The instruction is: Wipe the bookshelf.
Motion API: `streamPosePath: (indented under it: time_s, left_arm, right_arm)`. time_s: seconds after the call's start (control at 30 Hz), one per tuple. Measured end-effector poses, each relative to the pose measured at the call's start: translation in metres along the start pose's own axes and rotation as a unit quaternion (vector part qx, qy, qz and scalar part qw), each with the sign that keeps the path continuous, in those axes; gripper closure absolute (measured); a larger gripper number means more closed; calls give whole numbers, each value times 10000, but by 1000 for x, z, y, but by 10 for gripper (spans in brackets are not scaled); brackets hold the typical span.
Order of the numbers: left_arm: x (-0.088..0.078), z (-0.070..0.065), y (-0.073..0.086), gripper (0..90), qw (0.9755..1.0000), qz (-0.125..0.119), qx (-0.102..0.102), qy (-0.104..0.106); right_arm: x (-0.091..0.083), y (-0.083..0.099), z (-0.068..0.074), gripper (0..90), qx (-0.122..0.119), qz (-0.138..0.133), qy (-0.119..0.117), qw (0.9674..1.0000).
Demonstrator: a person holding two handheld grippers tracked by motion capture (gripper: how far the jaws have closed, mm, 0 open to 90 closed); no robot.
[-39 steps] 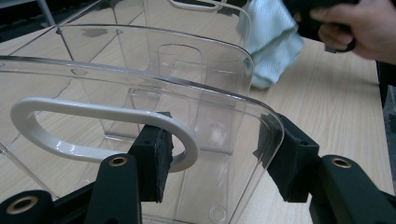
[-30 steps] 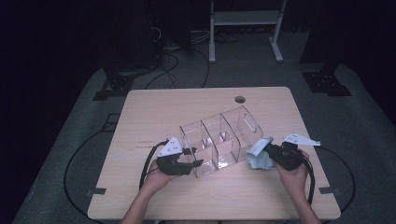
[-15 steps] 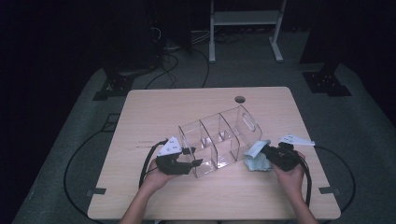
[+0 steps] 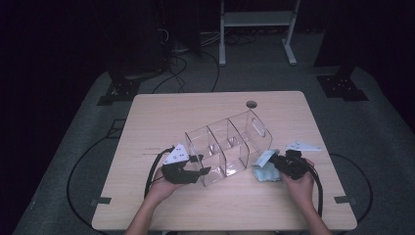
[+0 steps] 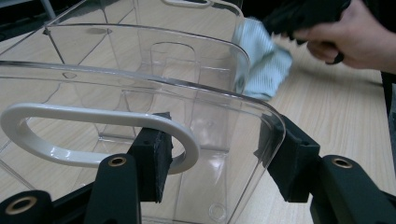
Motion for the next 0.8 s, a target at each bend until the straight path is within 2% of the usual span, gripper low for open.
streamPosePath:
  time_s: [0.03,0.1,0.17,0.27,0.37,0.53,0.57,0.7,0.8]
  left_arm:
    - [0,0,0,455,10000,-2,1,0]
    - [0,0,0,455,10000,2,4,1]
    - [0,0,0,455,10000,4,11,8]
    - [0,0,0,455,10000,4,5,15]
    - [0,0,0,455,10000,-1,13,11]
    - [-1,0,0,455,10000,1,16,10]
    - [-1,0,0,455,10000,7,21,6]
    - [-1,0,1,455,10000,-20,9,-7]
    - [-1,0,1,455,10000,-13,16,-27]
  right_arm:
    - [8,6,0,835,27,236,-69,9997]
    - [14,11,0,835,63,378,-114,9992]
    - [9,4,1,836,-7,194,-47,9998]
    - [-5,-9,3,836,-115,-222,36,9997]
    - [-7,-12,4,835,-224,-219,73,9995]
    - [6,5,-3,834,11,201,-9,9998]
    - [4,6,-4,834,48,188,-5,9998]
    - [-9,-5,-4,833,10,-208,122,9997]
    - [-1,-2,-7,831,32,-78,72,9999]
Point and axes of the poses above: each handheld gripper's, and its own axes: x roughly forward along the jaws, y roughly out of its underside, z roughly to its left, the point moved 2 cm from there along x, roughly forward along the jaws, and after that the axes turned 11 degrees about -x, right-handed, at the moved point
